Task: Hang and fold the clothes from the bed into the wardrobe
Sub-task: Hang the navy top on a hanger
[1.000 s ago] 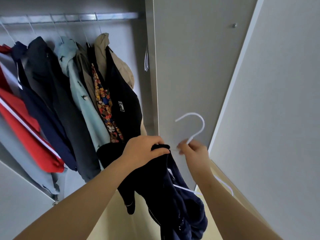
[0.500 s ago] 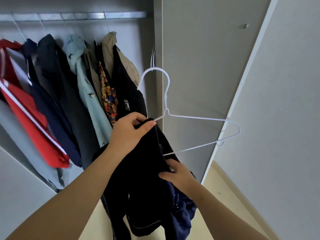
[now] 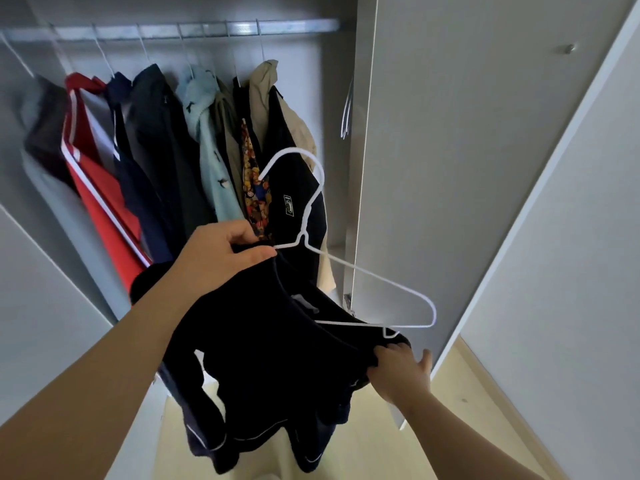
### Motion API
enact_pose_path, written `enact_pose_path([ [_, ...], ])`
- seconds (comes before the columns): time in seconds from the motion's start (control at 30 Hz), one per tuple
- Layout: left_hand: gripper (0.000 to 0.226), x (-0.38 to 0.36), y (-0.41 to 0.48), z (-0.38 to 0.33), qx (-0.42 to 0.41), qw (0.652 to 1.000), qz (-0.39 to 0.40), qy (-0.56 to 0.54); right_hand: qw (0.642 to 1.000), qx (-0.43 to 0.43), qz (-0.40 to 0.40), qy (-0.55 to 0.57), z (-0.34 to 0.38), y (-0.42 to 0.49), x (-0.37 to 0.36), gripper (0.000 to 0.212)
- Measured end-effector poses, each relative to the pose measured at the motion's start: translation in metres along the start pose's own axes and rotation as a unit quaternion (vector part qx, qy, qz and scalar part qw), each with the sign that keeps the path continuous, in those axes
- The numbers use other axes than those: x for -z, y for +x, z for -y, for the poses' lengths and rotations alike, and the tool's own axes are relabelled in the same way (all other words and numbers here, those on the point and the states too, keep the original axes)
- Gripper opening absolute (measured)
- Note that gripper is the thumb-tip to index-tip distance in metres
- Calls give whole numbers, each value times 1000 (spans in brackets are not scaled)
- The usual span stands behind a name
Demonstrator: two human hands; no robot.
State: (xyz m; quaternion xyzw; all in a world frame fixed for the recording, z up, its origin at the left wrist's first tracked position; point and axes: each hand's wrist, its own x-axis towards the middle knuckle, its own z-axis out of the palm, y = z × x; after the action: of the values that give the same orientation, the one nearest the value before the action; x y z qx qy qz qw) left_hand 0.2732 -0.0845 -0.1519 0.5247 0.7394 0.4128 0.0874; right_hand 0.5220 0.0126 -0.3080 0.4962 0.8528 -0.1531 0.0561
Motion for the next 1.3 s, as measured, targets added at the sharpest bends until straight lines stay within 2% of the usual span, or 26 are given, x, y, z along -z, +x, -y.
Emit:
enact_pose_path([
  [0.1,24,5,-1,6,-7,998,32,60,1000,-12,-17,-2,-5,0,1,22],
  [0.23,28,5,-1,13,-28,988,67,134,998,-19,-39,-35,-9,-2,5,8],
  [0.3,30,3,-2,17,-34,981,87,169,998,-34,-41,-44,-10,-3,8,10],
  [0.37,31,-2,-3,20,-35,978,97,182,998,-44,-51,1,-13,0,11,17],
  [0.4,30,-5,-3,21,-33,979,93,176,995,-36,-66,60,-13,2,13,21],
  [0.47,29,-14,-2,19,-31,982,87,165,978,0,-100,185,-12,6,16,25],
  [0.53,30,-24,-2,17,-30,982,92,163,964,30,-113,239,-6,6,21,25],
  [0.77,32,-64,-2,12,12,981,98,167,934,151,-145,288,21,0,39,29],
  [0.87,32,-80,-3,11,39,989,95,107,898,216,-181,337,30,-2,45,23],
  [0.93,31,-81,-3,12,50,994,95,26,899,174,-219,337,28,1,51,36],
  [1.03,29,-75,0,15,44,993,92,-65,928,19,-302,216,15,8,61,71],
  [1.1,29,-71,3,11,34,991,87,-92,933,-52,-295,202,11,8,67,88],
  [1.17,29,-70,5,7,20,992,83,-95,938,-71,-267,209,11,9,70,87],
  [1.3,29,-73,7,1,4,994,82,-72,945,-23,-238,225,13,9,74,48],
])
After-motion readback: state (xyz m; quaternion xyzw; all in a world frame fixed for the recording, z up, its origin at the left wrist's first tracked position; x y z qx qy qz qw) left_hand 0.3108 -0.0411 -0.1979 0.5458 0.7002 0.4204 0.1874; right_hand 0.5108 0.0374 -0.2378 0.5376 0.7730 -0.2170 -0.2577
